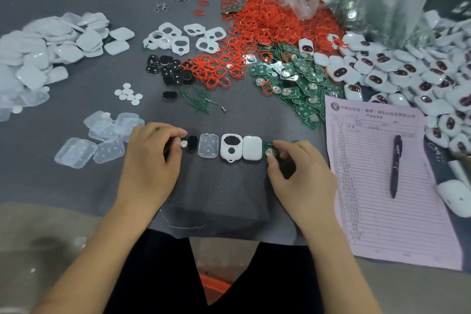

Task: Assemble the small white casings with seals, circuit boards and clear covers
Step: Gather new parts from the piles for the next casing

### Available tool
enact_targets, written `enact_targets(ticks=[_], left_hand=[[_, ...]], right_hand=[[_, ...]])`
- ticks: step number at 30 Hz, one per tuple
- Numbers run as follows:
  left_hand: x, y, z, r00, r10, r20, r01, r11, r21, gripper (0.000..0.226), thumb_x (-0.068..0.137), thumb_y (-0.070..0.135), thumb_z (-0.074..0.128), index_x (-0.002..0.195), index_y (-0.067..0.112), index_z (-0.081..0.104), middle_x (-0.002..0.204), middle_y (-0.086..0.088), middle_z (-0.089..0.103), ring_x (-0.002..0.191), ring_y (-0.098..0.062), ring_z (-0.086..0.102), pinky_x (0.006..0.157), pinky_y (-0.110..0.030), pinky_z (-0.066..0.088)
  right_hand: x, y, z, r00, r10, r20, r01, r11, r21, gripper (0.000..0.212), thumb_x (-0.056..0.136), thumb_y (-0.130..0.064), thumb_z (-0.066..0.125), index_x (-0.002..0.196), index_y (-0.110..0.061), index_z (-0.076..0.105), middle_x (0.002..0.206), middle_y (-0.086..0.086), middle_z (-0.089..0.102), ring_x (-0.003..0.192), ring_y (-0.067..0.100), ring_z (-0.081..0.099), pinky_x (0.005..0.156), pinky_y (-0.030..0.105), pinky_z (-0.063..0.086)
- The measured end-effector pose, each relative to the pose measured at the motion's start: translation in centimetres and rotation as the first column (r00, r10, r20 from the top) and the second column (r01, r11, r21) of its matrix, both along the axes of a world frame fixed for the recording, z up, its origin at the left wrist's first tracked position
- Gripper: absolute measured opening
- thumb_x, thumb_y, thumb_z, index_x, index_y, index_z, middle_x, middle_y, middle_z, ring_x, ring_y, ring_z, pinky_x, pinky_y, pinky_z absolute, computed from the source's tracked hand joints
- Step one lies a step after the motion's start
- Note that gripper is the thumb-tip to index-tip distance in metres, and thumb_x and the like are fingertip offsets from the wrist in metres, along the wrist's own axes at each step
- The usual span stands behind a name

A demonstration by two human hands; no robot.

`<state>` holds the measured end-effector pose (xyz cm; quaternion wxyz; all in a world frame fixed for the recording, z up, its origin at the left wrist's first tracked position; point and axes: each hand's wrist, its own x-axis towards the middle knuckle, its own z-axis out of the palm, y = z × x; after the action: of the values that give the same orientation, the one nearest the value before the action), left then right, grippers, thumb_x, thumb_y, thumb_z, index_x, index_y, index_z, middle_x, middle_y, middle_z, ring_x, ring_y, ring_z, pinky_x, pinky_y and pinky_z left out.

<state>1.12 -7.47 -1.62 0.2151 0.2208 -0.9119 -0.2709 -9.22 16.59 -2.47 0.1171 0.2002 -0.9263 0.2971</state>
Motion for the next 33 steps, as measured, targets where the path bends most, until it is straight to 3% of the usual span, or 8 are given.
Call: enact_targets(ticks=[5, 8, 11, 13, 17, 21, 25, 33], left_hand=[[-0.1, 0.0, 0.0, 1.0, -0.004, -0.005, 0.004, 1.0, 0.005, 0.018, 0.098, 0.003, 0.062, 0.105, 0.012, 0.075, 0.104, -0.001, 0.068, 0.106, -0.021, 0.052, 0.095, -0.001, 0.023], [-0.2, -0.1, 0.1, 1.0, -0.015, -0.02, 0.015, 1.0, 0.004, 0.018, 0.103, 0.009, 0.055, 0.105, 0.012, 0.073, 0.102, 0.0, 0.07, 0.101, -0.024, 0.057, 0.097, -0.005, 0.023], [-0.4, -0.2, 0.2, 1.0, -0.028, -0.001, 0.028, 1.0, 0.01, 0.027, 0.102, 0.021, 0.047, 0.105, 0.015, 0.073, 0.102, 0.004, 0.069, 0.101, -0.023, 0.057, 0.096, -0.013, 0.026], [-0.6, -0.2, 0.2, 0.999, -0.032, 0.019, 0.032, 0.999, 0.021, 0.027, 0.104, 0.021, 0.047, 0.106, 0.016, 0.073, 0.103, 0.004, 0.065, 0.102, -0.022, 0.054, 0.094, -0.021, 0.03], [-1.3, -0.4, 0.2, 0.998, -0.043, 0.052, 0.041, 0.998, 0.047, 0.026, 0.107, 0.013, 0.048, 0.107, 0.015, 0.073, 0.104, 0.002, 0.063, 0.1, -0.025, 0.055, 0.094, -0.03, 0.032], [-1.0, -0.4, 0.2, 0.997, -0.052, 0.051, 0.048, 0.996, 0.073, 0.033, 0.106, 0.024, 0.039, 0.109, 0.017, 0.071, 0.104, 0.007, 0.061, 0.101, -0.021, 0.054, 0.094, -0.03, 0.033], [-1.1, -0.4, 0.5, 0.998, -0.052, 0.034, 0.048, 0.994, 0.096, 0.03, 0.104, 0.024, 0.042, 0.109, 0.019, 0.071, 0.102, 0.01, 0.06, 0.101, -0.017, 0.053, 0.095, -0.03, 0.036], [-1.1, -0.3, 0.8, 0.998, -0.046, 0.042, 0.041, 0.992, 0.115, 0.025, 0.101, 0.022, 0.047, 0.107, 0.018, 0.071, 0.103, 0.009, 0.06, 0.101, -0.016, 0.052, 0.094, -0.026, 0.033]], right_hand=[[-0.2, -0.2, 0.4, 0.998, 0.007, 0.062, -0.006, 1.0, -0.009, 0.019, 0.091, -0.04, 0.072, 0.109, -0.037, 0.072, 0.09, -0.015, 0.059, 0.092, 0.009, 0.06, 0.067, 0.034, 0.052], [-0.7, -0.1, 0.5, 0.984, -0.028, 0.178, 0.05, 0.991, -0.124, 0.021, 0.091, -0.046, 0.07, 0.111, -0.039, 0.071, 0.092, -0.02, 0.066, 0.091, 0.003, 0.062, 0.073, 0.028, 0.05], [-2.0, -0.6, 0.6, 0.973, -0.086, 0.213, 0.104, 0.992, -0.077, 0.019, 0.092, -0.049, 0.066, 0.109, -0.043, 0.069, 0.078, -0.024, 0.065, 0.072, -0.002, 0.058, 0.062, 0.019, 0.039], [-3.2, -1.6, 1.0, 0.97, -0.107, 0.218, 0.116, 0.993, -0.03, 0.015, 0.094, -0.046, 0.064, 0.108, -0.042, 0.069, 0.07, -0.019, 0.061, 0.067, 0.002, 0.056, 0.058, 0.024, 0.037], [-6.4, -3.8, 1.7, 0.971, -0.063, 0.231, 0.07, 0.997, -0.023, 0.019, 0.098, -0.038, 0.062, 0.115, -0.037, 0.07, 0.078, -0.016, 0.061, 0.082, 0.013, 0.061, 0.067, 0.028, 0.038], [-9.5, -5.6, 2.2, 0.974, -0.027, 0.226, 0.028, 1.0, -0.002, 0.024, 0.1, -0.035, 0.06, 0.123, -0.035, 0.065, 0.075, -0.015, 0.054, 0.08, 0.014, 0.056, 0.066, 0.03, 0.034], [-10.8, -7.0, 2.3, 0.983, -0.041, 0.177, 0.031, 0.998, 0.06, 0.028, 0.1, -0.033, 0.061, 0.127, -0.037, 0.066, 0.094, -0.011, 0.066, 0.09, 0.016, 0.061, 0.067, 0.029, 0.036], [-10.7, -7.6, 2.4, 0.977, -0.102, 0.189, 0.087, 0.993, 0.085, 0.009, 0.1, -0.031, 0.061, 0.1, -0.031, 0.069, 0.094, -0.009, 0.065, 0.082, 0.012, 0.052, 0.064, 0.03, 0.033]])
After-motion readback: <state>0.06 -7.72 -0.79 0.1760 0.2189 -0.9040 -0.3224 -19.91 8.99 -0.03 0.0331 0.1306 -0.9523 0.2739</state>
